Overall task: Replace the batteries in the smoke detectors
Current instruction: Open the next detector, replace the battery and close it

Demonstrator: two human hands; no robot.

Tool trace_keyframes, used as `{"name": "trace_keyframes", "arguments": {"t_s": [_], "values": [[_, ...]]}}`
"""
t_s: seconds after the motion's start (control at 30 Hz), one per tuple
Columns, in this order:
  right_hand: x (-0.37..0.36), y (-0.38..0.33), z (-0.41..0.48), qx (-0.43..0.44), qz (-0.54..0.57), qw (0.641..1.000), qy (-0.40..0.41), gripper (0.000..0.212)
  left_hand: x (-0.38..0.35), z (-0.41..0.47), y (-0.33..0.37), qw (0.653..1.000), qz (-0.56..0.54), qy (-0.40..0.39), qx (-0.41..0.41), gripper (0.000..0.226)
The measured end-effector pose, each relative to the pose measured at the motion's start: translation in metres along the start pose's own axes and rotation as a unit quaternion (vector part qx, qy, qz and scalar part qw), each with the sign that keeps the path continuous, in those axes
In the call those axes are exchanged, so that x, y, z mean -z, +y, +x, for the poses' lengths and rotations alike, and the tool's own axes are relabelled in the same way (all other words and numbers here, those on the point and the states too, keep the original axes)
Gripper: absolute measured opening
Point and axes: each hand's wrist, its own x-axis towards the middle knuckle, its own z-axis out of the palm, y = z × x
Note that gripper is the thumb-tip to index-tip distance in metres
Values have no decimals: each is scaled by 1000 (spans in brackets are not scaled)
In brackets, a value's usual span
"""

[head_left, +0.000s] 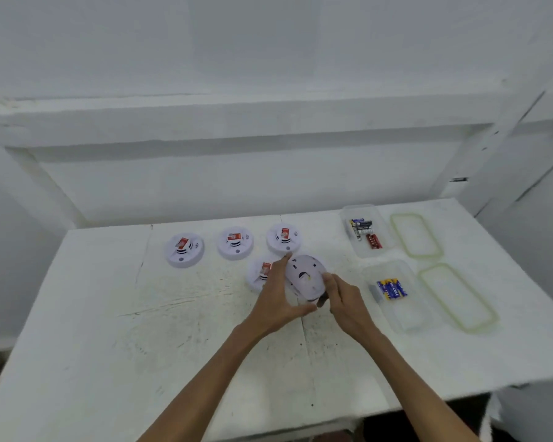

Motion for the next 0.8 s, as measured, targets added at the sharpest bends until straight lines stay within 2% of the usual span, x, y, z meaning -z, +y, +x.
{"name": "trace_keyframes", "arguments": {"t_s": [0.1,0.2,0.27,0.3,0.37,0.5,0.6,0.8], "values": [[4,7,-7,-41,11,999,6,63,-20,-1,-4,999,-37,29,13,114],[5,11,-11,-65,-8,998,12,70,-30,1,-10,998,-22,53,11,84],[5,16,-12,-60,-45,997,30,64,-32,-1,-15,999,-2,50,-2,71],[5,19,-13,-58,-60,996,41,55,-33,-2,-17,999,7,44,-12,68],[4,21,-17,-50,-65,995,52,36,-34,-4,-25,999,18,34,-28,70],[-3,20,-24,-10,-89,995,30,61,-32,-10,-27,998,27,33,-46,75],[-13,21,-26,1,-132,991,12,67,-30,-11,-29,998,28,17,-51,81],[-23,23,-24,-13,-134,990,30,77,-30,-14,-35,999,17,5,-36,91]]}}
